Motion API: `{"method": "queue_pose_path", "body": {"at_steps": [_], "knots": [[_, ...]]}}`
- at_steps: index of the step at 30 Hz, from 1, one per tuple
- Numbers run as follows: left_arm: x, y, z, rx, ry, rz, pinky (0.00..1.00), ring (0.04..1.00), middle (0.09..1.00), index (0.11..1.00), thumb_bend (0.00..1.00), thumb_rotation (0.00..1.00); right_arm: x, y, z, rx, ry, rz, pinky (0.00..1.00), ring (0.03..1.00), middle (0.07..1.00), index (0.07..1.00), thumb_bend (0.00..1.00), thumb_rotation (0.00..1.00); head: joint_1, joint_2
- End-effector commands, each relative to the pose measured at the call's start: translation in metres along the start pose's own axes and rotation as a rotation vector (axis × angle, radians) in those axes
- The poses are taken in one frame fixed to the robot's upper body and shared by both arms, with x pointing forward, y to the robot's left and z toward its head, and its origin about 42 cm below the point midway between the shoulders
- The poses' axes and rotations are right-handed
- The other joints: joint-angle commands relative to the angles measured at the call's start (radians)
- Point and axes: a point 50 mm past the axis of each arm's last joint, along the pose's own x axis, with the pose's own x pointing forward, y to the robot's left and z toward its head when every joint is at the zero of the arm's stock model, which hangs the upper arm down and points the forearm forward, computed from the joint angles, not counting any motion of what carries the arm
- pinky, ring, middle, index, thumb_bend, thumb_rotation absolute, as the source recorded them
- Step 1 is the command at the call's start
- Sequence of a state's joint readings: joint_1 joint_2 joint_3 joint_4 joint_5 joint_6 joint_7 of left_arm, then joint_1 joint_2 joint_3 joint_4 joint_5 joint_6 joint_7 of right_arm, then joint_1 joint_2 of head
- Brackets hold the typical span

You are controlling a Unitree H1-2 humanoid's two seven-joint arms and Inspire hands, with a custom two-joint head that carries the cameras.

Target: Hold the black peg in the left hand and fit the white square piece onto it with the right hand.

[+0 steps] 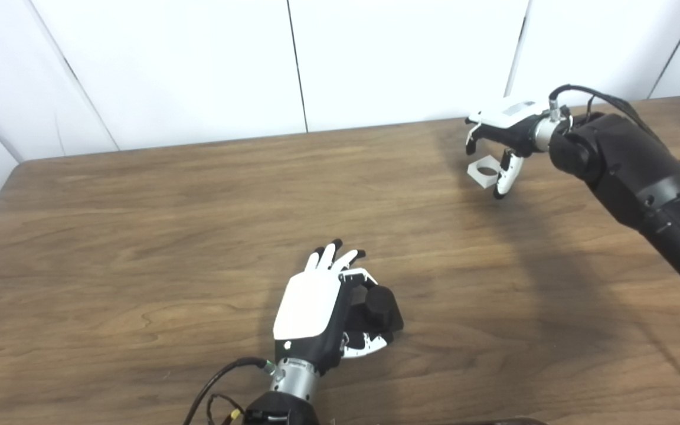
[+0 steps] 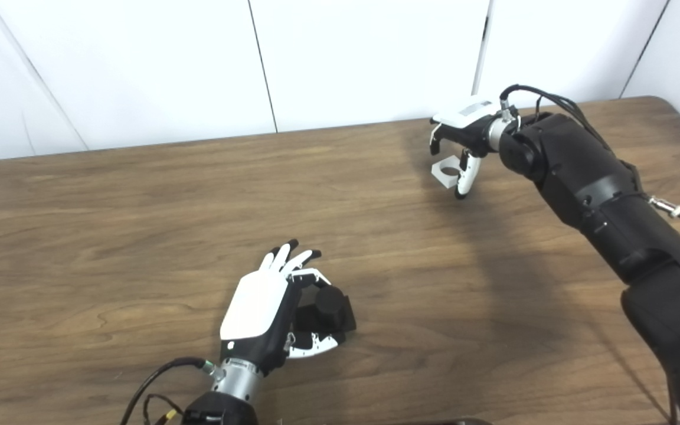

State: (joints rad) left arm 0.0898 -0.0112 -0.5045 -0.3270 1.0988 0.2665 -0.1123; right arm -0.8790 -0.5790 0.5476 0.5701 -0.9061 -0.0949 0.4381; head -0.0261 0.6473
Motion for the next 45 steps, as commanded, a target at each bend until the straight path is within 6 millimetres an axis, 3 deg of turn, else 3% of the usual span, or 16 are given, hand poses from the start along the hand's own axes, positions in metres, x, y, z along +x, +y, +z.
{"method": "queue_pose_path", "body": {"at_steps": [1,45], "knots": [[-0.004,-0.007,0.0,-0.002,0.031,-0.026,1.0,0.998,0.892,0.488,0.52,0.08,-0.003,-0.044,-0.008,-0.034,0.009,-0.091,1.0,1.0,0.989,0.764,0.84,0.22,-0.001,0.001],[-0.003,-0.007,0.002,-0.016,0.024,-0.017,1.0,0.998,0.891,0.487,0.52,0.08,0.002,-0.03,-0.014,-0.061,0.034,-0.045,1.0,1.0,0.983,0.753,0.83,0.2,-0.003,0.006]]}}
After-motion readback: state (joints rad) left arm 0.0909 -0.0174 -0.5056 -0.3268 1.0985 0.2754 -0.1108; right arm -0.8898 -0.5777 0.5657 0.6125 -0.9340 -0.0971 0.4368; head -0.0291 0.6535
